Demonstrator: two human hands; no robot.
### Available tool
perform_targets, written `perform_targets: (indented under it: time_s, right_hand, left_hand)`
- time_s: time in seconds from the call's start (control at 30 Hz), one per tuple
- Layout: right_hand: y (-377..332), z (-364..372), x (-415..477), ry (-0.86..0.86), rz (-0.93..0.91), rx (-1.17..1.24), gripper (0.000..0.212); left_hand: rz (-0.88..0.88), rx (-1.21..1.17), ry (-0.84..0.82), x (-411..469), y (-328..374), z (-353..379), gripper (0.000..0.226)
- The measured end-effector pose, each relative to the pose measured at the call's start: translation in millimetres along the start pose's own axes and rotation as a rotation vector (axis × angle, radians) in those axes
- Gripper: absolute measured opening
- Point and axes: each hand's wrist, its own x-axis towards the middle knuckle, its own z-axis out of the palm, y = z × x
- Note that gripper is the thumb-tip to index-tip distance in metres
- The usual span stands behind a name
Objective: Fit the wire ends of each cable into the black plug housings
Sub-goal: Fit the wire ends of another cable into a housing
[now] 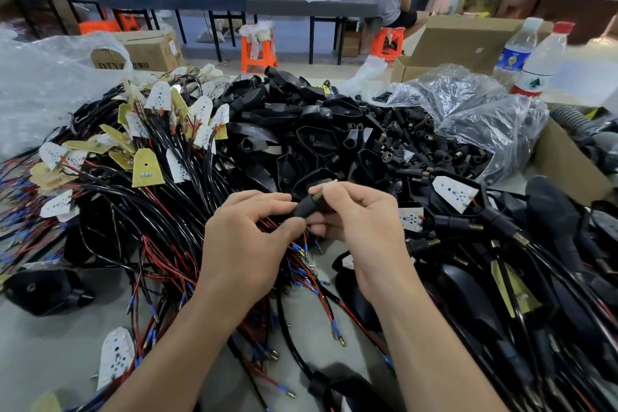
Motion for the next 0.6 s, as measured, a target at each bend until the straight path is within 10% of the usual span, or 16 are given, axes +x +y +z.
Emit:
perform_targets:
  time_s: [0.3, 0.6]
  right_hand:
    - [0.8, 1.2, 1.5, 0.173, -0.249, -0.063, 0.023]
    - [5.6, 6.5, -0.9, 0.165, -0.168, -0.034, 0.019]
  left_hand:
    - [0.065, 0.082, -0.063, -8.9, 16.0, 2.2, 0.06]
    - [-0.127, -0.364, -0.024, -2.3, 9.8, 5.0, 0.032]
